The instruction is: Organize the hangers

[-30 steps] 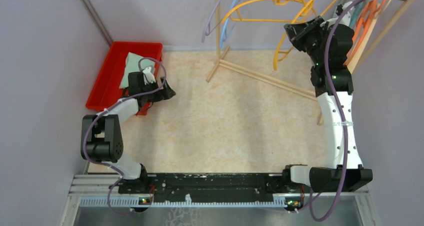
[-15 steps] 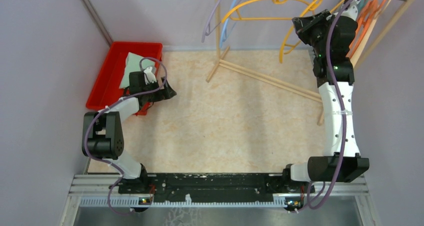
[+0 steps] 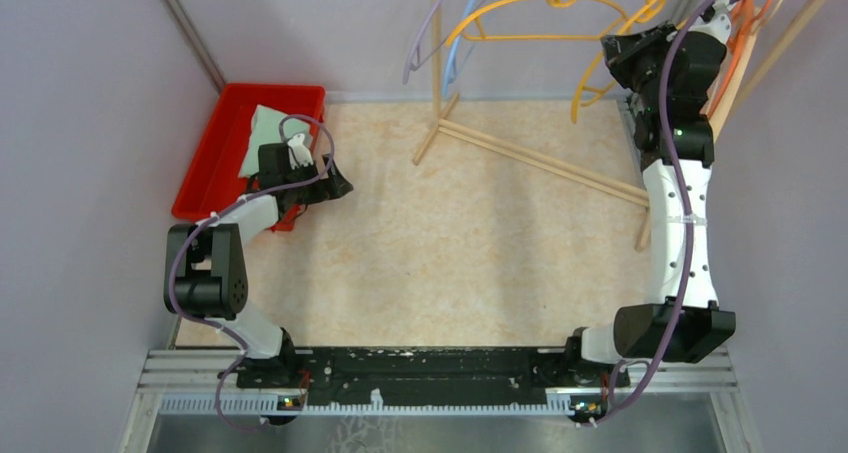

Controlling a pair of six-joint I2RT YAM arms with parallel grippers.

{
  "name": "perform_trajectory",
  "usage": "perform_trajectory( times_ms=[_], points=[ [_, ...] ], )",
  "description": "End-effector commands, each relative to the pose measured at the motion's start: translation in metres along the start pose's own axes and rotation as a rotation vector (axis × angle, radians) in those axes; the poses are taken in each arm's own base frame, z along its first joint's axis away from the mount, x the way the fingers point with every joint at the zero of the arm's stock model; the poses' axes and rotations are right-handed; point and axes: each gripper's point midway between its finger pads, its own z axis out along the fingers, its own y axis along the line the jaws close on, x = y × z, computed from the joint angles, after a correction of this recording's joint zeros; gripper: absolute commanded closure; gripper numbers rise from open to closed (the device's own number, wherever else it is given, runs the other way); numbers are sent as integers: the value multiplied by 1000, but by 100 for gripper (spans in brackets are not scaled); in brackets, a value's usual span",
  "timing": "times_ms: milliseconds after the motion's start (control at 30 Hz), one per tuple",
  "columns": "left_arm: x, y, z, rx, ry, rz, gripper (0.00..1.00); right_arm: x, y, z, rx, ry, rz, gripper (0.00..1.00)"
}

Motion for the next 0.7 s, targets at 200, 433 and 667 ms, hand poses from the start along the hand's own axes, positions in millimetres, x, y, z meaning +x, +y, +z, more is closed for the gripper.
perform_trajectory(
  times_ms=[200,433,667],
  points=[
    [-18,-5,-3,18,-46,35,0,-18,-28,5,50,-43,3,100],
    [-16,-4,-3,12,-42,36,0,-18,-36,14,66,-27,19,100],
    [-19,-3,-2,8,-45,39,0,-10,-35,-3,54,-15,7,5]
  ],
)
